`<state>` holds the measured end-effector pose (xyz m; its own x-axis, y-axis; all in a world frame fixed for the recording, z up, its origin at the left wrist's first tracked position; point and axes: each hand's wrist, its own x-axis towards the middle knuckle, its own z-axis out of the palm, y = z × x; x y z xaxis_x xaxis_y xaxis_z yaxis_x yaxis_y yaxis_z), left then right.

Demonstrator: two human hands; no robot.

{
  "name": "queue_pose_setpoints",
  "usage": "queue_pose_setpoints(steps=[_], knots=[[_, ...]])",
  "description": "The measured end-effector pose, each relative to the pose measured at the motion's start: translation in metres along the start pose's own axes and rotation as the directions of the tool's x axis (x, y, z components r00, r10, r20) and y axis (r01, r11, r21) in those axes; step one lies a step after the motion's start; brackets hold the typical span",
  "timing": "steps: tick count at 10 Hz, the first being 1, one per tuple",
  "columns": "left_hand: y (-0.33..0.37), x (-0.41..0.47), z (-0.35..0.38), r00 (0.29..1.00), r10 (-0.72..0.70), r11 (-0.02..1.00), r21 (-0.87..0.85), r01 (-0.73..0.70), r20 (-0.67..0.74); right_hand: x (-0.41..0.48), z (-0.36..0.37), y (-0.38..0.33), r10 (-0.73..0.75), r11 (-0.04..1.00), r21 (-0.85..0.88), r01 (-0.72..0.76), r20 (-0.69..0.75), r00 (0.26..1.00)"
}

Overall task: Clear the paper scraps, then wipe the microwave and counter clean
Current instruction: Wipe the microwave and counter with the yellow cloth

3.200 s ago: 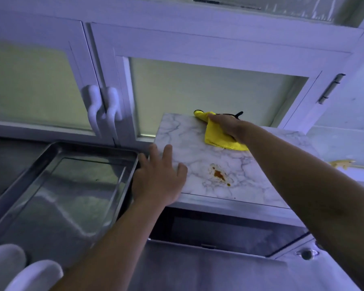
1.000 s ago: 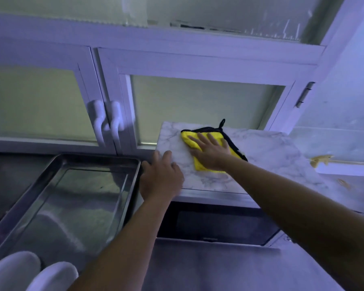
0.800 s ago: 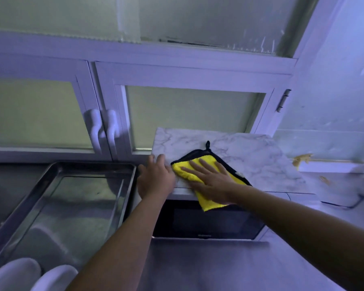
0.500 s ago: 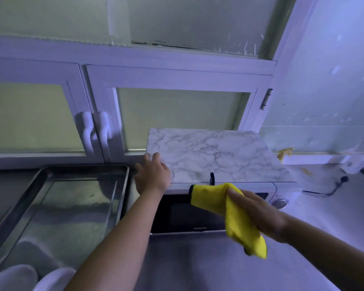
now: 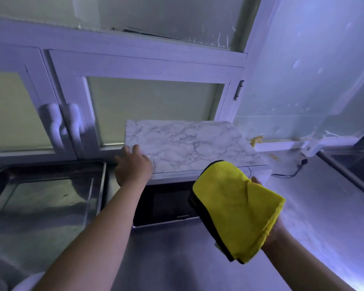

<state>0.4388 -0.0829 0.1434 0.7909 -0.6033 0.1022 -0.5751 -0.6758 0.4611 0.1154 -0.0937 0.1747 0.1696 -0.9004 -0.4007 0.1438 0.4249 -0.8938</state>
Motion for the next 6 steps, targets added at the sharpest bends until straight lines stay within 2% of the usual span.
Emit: queue_pose_setpoints(steps=[1, 2, 3, 4, 5, 6], knots=[[-0.002, 0.005, 0.0, 0.999, -0.031, 0.996, -0.077, 0.033, 0.029, 0.001, 0.035, -0.051, -0.107, 0.994, 0.002, 0.108, 0.115, 0.988], [-0.01, 0.019, -0.006, 0.969, -0.209, 0.9, -0.362, 0.242, 0.129, 0.01, 0.064, -0.08, -0.285, 0.955, -0.04, 0.294, 0.149, 0.947], [-0.029, 0.021, -0.004, 0.956, -0.124, 0.65, -0.706, 0.281, 0.266, 0.025, 0.107, -0.087, -0.569, 0.73, -0.28, 0.624, 0.257, 0.781], [-0.035, 0.016, -0.002, 0.966, -0.083, 0.598, -0.763, 0.246, 0.246, 0.058, 0.143, -0.06, -0.473, 0.394, -0.498, 0.773, 0.611, 0.635], [-0.034, 0.018, -0.001, 0.98, -0.11, 0.694, -0.693, 0.195, 0.166, 0.097, 0.167, -0.023, -0.057, -0.248, -0.629, 0.737, 0.769, 0.637], [-0.035, 0.018, 0.001, 0.979, -0.133, 0.691, -0.693, 0.204, 0.155, 0.12, 0.181, 0.0, 0.002, -0.328, -0.549, 0.769, 0.814, 0.581]])
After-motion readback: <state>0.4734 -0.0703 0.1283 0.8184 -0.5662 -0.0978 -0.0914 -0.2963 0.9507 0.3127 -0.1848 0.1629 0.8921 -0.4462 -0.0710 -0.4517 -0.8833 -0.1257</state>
